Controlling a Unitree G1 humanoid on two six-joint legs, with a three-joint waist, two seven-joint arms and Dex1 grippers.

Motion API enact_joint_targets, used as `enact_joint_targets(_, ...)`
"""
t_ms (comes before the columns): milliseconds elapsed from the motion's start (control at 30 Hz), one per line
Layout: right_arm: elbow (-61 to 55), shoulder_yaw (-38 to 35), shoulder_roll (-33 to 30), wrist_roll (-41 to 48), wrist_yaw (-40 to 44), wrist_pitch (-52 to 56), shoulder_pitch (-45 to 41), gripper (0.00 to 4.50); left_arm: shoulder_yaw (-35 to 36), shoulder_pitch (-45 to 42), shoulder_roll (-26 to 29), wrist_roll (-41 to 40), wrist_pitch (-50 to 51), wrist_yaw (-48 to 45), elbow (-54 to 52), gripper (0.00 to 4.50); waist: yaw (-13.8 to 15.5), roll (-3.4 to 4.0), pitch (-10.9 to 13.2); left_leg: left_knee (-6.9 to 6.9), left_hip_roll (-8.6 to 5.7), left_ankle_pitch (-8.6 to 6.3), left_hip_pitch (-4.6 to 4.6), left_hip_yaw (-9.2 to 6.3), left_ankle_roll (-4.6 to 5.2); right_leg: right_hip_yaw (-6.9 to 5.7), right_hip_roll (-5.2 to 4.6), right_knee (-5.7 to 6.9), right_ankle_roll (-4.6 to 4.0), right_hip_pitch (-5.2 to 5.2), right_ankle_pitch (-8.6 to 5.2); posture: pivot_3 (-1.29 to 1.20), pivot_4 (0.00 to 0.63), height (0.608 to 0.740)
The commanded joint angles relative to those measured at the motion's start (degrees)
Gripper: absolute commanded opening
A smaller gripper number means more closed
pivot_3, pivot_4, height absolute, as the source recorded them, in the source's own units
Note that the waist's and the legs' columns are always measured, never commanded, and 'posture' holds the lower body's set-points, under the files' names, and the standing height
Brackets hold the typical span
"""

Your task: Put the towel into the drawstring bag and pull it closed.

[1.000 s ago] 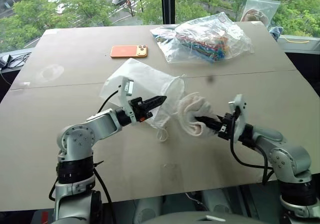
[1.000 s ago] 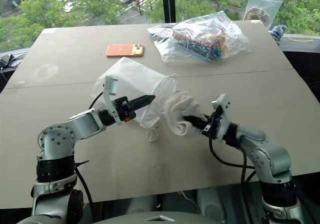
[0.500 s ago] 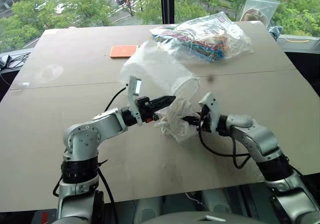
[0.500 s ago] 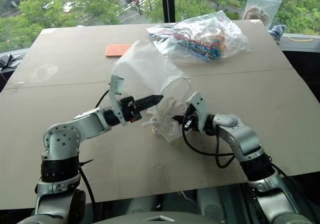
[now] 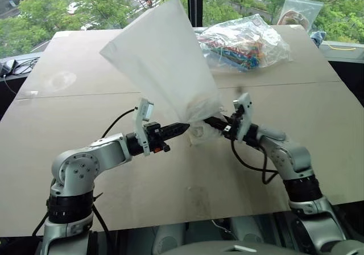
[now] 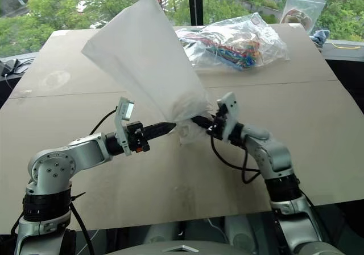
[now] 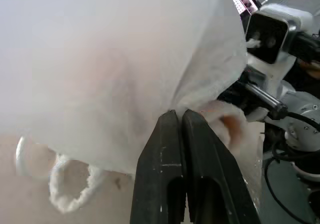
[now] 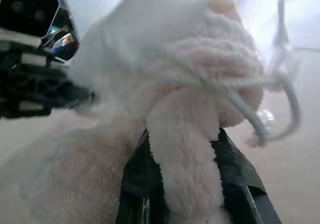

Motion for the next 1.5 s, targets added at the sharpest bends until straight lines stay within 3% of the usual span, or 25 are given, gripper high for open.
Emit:
enact_joint_targets(33, -4.24, -1.94, -0.61, 4.24, 2.37, 1.19, 0.02, 0.09, 0.86, -2.27, 0.1, -0.68, -0.67, -0.09, 0.09, 0.0, -0.02, 0.0, 0.0, 0.0, 0.01, 0.0, 0.0, -0.01, 0.0, -0.01, 0.01, 0.01, 0.0, 0.0, 0.0, 0.0, 0.15, 0.74)
enact_joint_targets(233, -0.84, -5.96, 4.68, 4.83, -3.41, -0.83, -2.27, 0.09, 0.66, -3.72, 0.54, -2.59, 1.3, -0.57, 0.69, 0.0, -0.53, 0.04, 0.03, 0.0, 0.09, 0.0, 0.07, -0.01, 0.0, 0.03, 0.13, 0.15, -0.01, -0.01, 0.0, 0.0, 0.15, 0.74)
enact_joint_targets(467, 0.8, 3.97, 5.97, -2.61, -2.31, -3.78, -1.75, 0.09, -0.43, -7.55, -1.37, -3.78, 0.95, -1.14, 0.44, 0.0, -0.88, 0.05, 0.03, 0.0, 0.06, 0.0, 0.05, 0.01, -0.01, 0.04, 0.09, 0.14, -0.01, -0.01, 0.0, 0.0, 0.15, 0.74)
enact_joint_targets(767, 8.73, 9.5, 5.47, -13.64, -2.19, -13.99, -5.3, 0.09, -0.46, -6.97, -1.24, -4.81, 1.75, -0.8, -1.73, 0.0, -1.11, 0.05, 0.03, 0.01, 0.06, 0.01, 0.08, 0.04, -0.02, 0.08, 0.09, 0.17, -0.01, -0.02, 0.0, 0.0, 0.15, 0.74)
enact_joint_targets(1133, 11.15, -4.73, 15.33, 2.28, -4.97, -5.72, -9.65, 0.09, -0.87, -1.5, -0.94, -5.53, 1.72, 0.77, -4.76, 0.0, -1.07, 0.06, 0.03, 0.03, 0.05, 0.01, 0.08, 0.02, -0.01, 0.08, 0.06, 0.22, -0.01, -0.02, 0.0, 0.0, 0.15, 0.74)
enact_joint_targets(1500, 16.0, 5.14, 19.12, -14.43, -11.58, -18.58, -11.04, 0.08, -2.44, -6.02, -3.34, -7.46, 0.82, 3.66, -4.92, 0.0, -1.19, 0.06, 0.03, 0.03, 0.04, 0.01, 0.16, 0.08, -0.02, 0.13, 0.07, 0.39, -0.02, -0.03, 0.0, 0.0, 0.15, 0.74)
